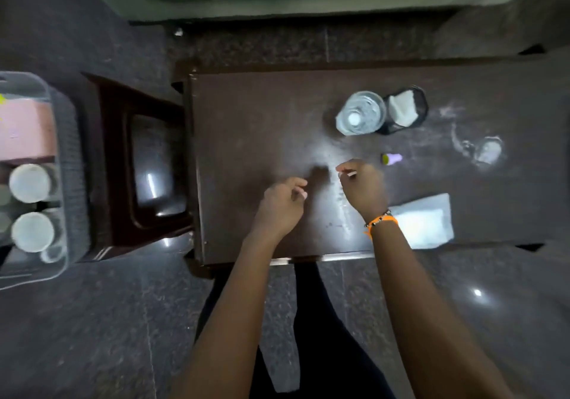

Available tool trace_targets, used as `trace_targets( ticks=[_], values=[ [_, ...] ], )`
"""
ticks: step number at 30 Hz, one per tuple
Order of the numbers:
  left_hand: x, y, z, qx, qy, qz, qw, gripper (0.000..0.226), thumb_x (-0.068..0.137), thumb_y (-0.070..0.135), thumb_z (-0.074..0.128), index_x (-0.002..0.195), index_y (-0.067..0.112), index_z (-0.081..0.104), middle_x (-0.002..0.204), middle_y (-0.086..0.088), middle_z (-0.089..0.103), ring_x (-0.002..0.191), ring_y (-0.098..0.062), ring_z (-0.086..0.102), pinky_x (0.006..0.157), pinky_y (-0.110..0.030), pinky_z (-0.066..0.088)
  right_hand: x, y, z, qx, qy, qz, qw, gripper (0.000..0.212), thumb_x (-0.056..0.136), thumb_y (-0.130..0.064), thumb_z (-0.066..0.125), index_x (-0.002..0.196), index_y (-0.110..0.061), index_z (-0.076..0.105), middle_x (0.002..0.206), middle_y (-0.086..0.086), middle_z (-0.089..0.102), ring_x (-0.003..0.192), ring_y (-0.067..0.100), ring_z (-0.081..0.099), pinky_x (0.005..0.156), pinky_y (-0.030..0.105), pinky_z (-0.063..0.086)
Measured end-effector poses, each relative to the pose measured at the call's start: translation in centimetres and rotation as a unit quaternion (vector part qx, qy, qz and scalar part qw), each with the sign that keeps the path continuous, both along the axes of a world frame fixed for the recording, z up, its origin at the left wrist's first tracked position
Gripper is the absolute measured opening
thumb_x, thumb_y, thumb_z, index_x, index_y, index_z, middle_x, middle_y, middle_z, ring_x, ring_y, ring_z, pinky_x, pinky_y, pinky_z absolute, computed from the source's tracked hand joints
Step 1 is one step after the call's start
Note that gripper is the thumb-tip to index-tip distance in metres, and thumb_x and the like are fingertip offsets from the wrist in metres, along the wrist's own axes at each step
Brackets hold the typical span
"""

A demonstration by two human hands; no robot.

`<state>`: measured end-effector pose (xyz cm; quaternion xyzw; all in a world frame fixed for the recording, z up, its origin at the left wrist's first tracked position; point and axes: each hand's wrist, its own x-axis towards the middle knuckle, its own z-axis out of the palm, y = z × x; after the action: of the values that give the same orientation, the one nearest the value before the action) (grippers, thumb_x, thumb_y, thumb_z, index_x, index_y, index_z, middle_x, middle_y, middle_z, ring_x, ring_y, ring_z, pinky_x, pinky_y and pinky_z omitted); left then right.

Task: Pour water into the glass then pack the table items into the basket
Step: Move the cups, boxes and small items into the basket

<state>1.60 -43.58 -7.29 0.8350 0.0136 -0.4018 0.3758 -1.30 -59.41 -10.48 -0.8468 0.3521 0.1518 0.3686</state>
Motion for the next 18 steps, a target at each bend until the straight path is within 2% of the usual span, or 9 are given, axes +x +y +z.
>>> trace_targets(
  ticks=[2,5,8,10,12,14,18],
  values=[
    [-1.0,-2.6,-0.6,0.013,0.015,-0.023,1.000,0.026,0.090,0.011,0.051,0.111,0.016,0.065,0.108,-0.008,0.070,0.103,-0.022,0.063,0.088,-0.022,0.041,-1.0,-3.6,-1.2,-0.028,0.039,-0.003,0.999,0.023,0.084,-0.001,0.053,0.101,-0.004,0.068,0.118,0.020,0.063,0.106,0.037,0.061,0.094,0.040,0.048],
    [-2.0,-5.3,-1.3,0.022,0.029,-0.042,0.998,0.025,0.091,0.011,0.050,0.110,0.014,0.065,0.111,-0.007,0.069,0.106,-0.022,0.062,0.089,-0.020,0.040,-1.9,-7.9,-3.6,-0.052,0.081,0.023,0.995,0.031,0.085,-0.002,0.052,0.115,-0.003,0.061,0.138,0.022,0.043,0.129,0.032,0.044,0.103,0.033,0.035],
    [-2.5,-6.8,-1.8,0.038,0.036,-0.047,0.998,0.025,0.092,0.013,0.049,0.111,0.014,0.065,0.117,-0.007,0.067,0.110,-0.021,0.059,0.093,-0.021,0.040,-2.0,-10.4,-5.8,-0.042,0.121,0.039,0.991,0.038,0.085,0.000,0.047,0.121,-0.007,0.057,0.150,0.019,0.030,0.136,0.033,0.031,0.107,0.030,0.034],
    [-2.8,-7.2,-2.0,0.043,0.039,-0.043,0.997,0.025,0.092,0.013,0.050,0.111,0.015,0.065,0.116,-0.006,0.066,0.109,-0.019,0.059,0.091,-0.017,0.038,-1.9,-11.2,-6.8,-0.030,0.129,0.045,0.990,0.043,0.084,0.003,0.048,0.125,-0.007,0.055,0.151,0.020,0.026,0.136,0.032,0.032,0.108,0.027,0.031],
    [-3.0,-7.2,-2.1,0.045,0.042,-0.038,0.997,0.024,0.092,0.013,0.050,0.111,0.015,0.065,0.115,-0.006,0.067,0.107,-0.018,0.060,0.084,-0.014,0.037,-1.8,-11.4,-7.2,-0.024,0.122,0.044,0.991,0.044,0.083,0.005,0.049,0.126,-0.003,0.056,0.147,0.021,0.031,0.130,0.029,0.041,0.107,0.021,0.026],
    [-3.2,-6.9,-2.2,0.047,0.035,-0.037,0.998,0.024,0.092,0.013,0.051,0.112,0.015,0.065,0.114,-0.005,0.067,0.105,-0.017,0.060,0.077,-0.010,0.034,-1.7,-11.1,-7.3,-0.018,0.122,0.039,0.992,0.043,0.082,0.008,0.049,0.123,-0.001,0.058,0.141,0.020,0.042,0.123,0.030,0.049,0.103,0.020,0.029],
    [-3.0,-5.5,-2.2,0.037,0.023,0.006,0.999,0.023,0.091,0.013,0.052,0.109,0.016,0.066,0.111,-0.005,0.069,0.099,-0.014,0.061,0.073,-0.007,0.034,-1.6,-8.4,-6.0,0.048,0.077,0.005,0.996,0.037,0.079,0.013,0.049,0.110,0.002,0.066,0.120,0.023,0.062,0.112,0.036,0.059,0.102,0.035,0.044]
  ],
)
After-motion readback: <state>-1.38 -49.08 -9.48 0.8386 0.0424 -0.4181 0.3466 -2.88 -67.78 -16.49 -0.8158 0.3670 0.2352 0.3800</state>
